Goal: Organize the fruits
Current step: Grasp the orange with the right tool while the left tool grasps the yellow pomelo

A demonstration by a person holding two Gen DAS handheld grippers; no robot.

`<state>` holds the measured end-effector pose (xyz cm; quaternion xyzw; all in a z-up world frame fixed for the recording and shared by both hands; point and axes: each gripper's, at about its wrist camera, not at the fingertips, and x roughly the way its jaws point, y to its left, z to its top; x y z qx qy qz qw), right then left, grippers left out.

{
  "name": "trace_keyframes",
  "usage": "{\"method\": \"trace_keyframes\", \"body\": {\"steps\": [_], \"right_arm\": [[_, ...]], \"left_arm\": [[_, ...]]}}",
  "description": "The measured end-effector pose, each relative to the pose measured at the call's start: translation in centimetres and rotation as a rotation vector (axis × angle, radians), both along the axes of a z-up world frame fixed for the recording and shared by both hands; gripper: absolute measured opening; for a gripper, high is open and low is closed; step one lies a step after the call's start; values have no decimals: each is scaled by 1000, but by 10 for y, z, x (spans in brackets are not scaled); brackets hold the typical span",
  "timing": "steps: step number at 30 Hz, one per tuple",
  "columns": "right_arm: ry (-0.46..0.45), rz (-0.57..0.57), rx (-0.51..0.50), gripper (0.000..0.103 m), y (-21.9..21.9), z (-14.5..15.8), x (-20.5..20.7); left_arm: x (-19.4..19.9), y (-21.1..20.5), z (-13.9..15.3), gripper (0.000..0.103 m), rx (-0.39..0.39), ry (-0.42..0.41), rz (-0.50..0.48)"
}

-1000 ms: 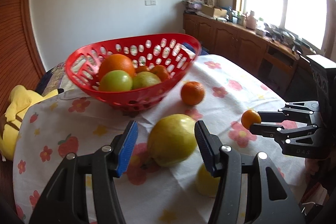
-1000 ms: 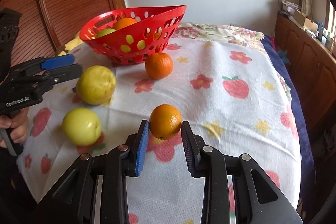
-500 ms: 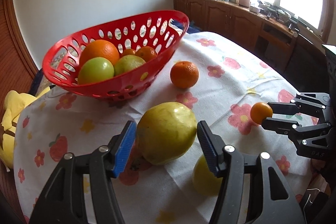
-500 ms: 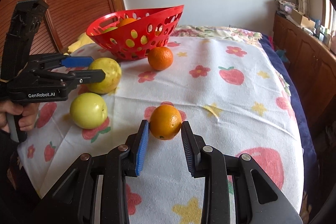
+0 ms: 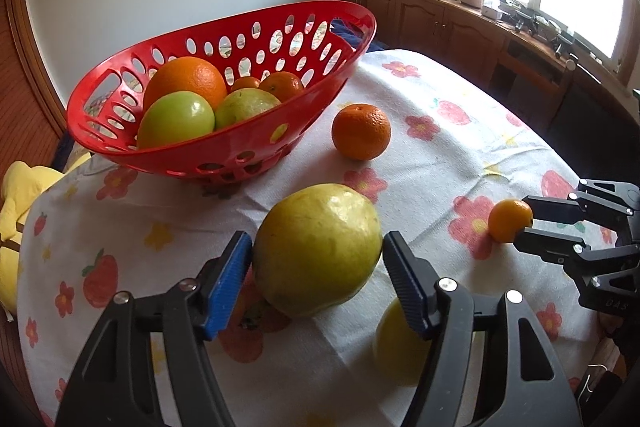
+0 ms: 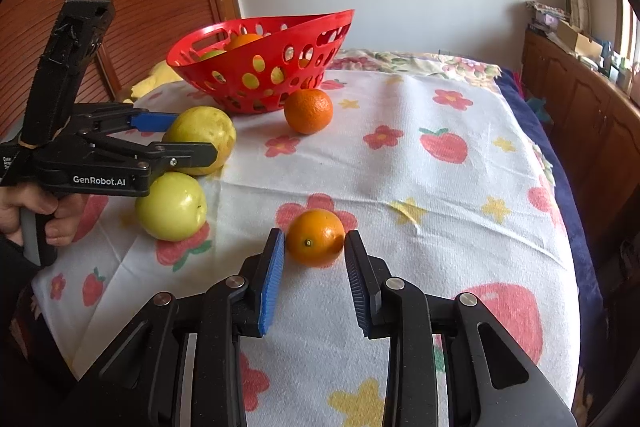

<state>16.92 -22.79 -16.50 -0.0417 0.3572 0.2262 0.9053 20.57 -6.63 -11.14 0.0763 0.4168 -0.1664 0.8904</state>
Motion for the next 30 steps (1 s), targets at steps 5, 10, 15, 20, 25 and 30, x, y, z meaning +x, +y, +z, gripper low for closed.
{"method": "trace_keyframes", "body": {"steps": [5,10,15,20,25,30], "right_arm": [[-1,-2,-7,30,0,0,0],[6,-4,-16,32,2,0,2],[3,8,-27,33,9,3,6],[17,18,-64,33,16,2,10],[43,19,-72,33,14,-4,8],[53,16,-71,33,11,-7,5]], "left_arm": [[2,1,0,68,-4,0,-7],[2,0,1,67,-10,-11,-12],[4,2,-1,68,-13,-8,-10],[10,6,-5,68,-32,14,6],[9,9,-6,67,-45,5,4],[7,12,-6,66,-56,-1,6]]}}
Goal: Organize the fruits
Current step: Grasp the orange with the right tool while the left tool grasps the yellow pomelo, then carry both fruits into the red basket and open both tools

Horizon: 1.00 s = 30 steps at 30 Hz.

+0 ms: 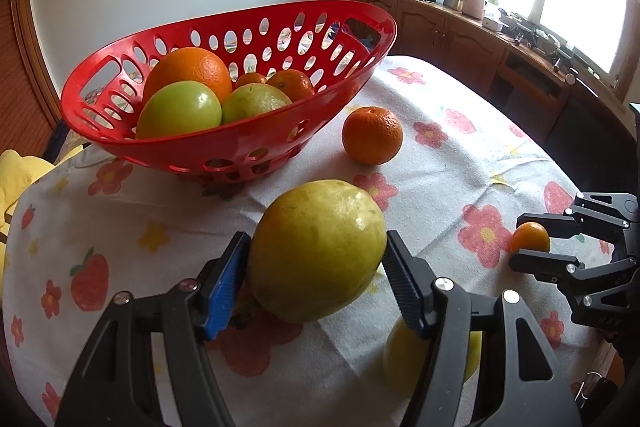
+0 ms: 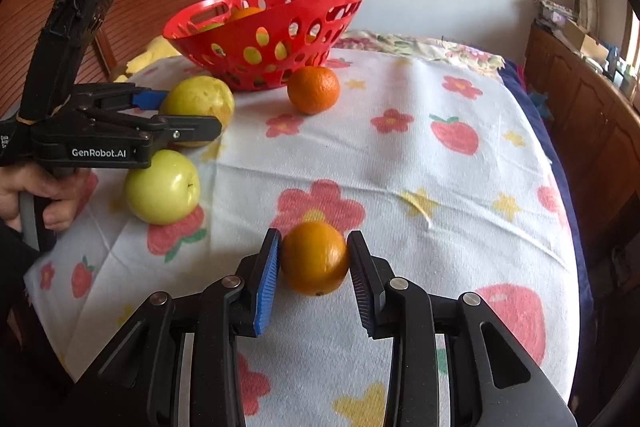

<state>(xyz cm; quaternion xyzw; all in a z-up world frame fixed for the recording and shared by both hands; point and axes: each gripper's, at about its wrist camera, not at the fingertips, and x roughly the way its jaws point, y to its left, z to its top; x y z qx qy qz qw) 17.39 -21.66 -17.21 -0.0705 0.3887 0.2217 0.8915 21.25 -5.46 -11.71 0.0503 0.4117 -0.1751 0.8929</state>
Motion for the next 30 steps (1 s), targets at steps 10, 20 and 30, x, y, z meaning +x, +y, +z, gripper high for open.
{"method": "trace_keyframes", "body": {"steps": [10,20,30], "right_arm": [[-20,9,13,32,2,9,0],[-139,37,26,32,12,63,19],[-215,67,15,32,28,100,58]], "left_arm": [[-27,14,34,65,-55,-84,10],[-31,38,89,65,-79,-207,36],[0,52,105,65,-69,-232,58]]}}
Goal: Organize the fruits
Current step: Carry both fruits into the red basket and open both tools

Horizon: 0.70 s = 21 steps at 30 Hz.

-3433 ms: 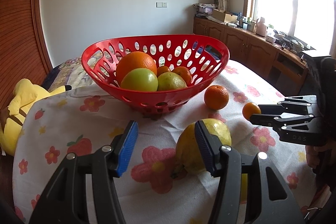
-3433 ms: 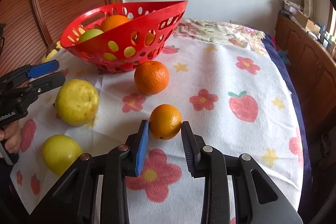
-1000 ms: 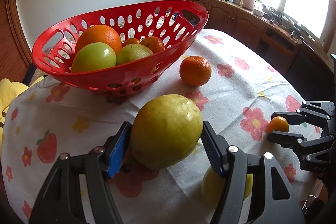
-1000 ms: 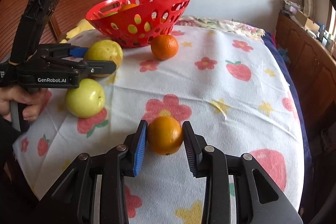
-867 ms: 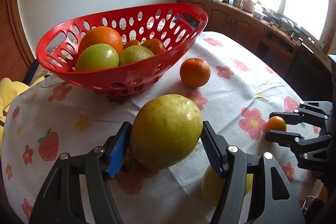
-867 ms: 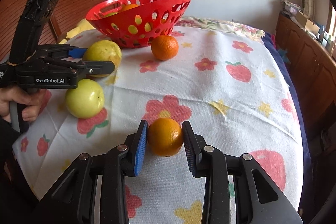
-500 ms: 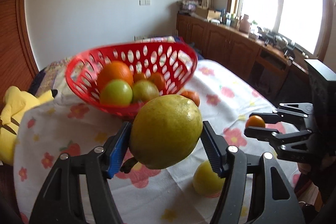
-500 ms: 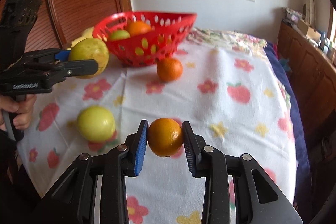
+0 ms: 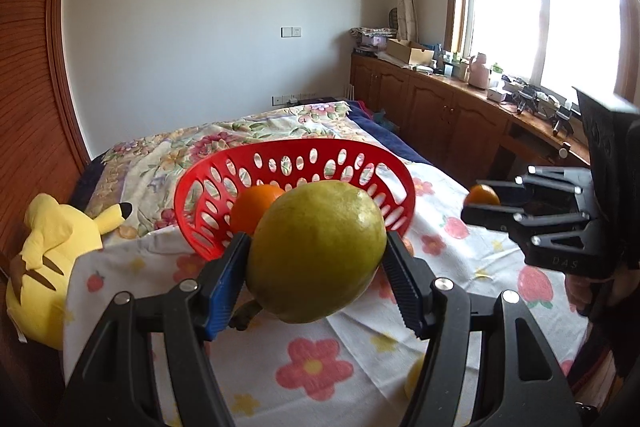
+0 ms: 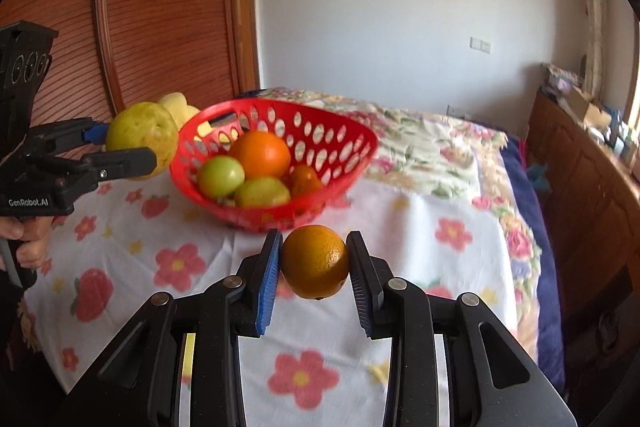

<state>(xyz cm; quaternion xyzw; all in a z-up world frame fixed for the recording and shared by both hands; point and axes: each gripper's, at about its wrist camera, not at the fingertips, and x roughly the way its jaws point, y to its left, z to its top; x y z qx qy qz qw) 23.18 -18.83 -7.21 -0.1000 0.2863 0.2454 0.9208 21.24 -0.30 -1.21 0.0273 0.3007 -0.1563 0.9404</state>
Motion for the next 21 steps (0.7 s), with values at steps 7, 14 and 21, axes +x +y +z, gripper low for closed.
{"method": "trace_keyframes", "body": {"steps": [7,14,21], "right_arm": [[-32,56,-32,32,29,26,39],[10,95,-19,32,50,31,99],[78,89,-78,32,64,4,139]], "left_arm": [[25,9,5,65,8,8,19],[62,22,-2,65,8,37,53],[92,27,-16,65,-1,75,58]]}}
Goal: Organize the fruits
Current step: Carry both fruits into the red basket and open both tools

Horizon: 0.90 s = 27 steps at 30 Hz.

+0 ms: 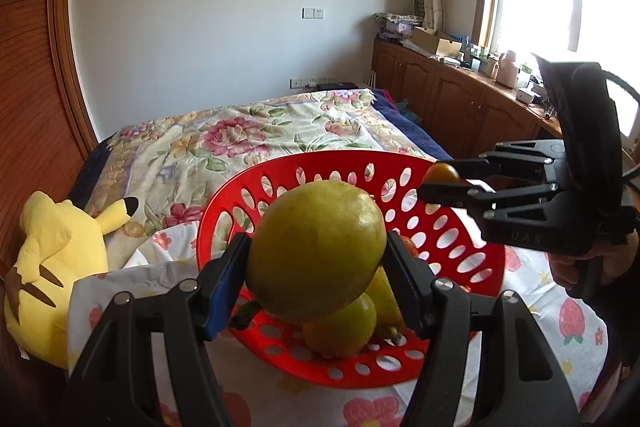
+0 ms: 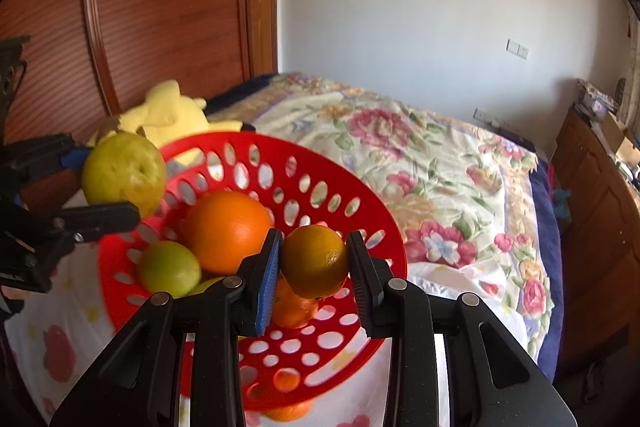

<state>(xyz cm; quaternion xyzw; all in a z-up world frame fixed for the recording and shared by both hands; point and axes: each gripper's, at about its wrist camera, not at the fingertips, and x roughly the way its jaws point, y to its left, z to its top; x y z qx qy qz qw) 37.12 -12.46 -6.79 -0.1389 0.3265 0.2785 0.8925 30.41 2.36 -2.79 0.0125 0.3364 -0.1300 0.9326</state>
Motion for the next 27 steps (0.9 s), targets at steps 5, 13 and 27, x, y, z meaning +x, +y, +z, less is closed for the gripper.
{"method": "trace_keyframes", "body": {"steps": [5,13,27], "right_arm": [[26,5,-17,33,-1,-14,8],[32,14,5,33,-4,-18,4],[9,-4,81,34,-22,-6,-12]], "left_arm": [[10,-6,1,65,11,0,-9],[27,-22,2,65,26,20,-24],[53,-52,-10,66,67,112,-18]]}}
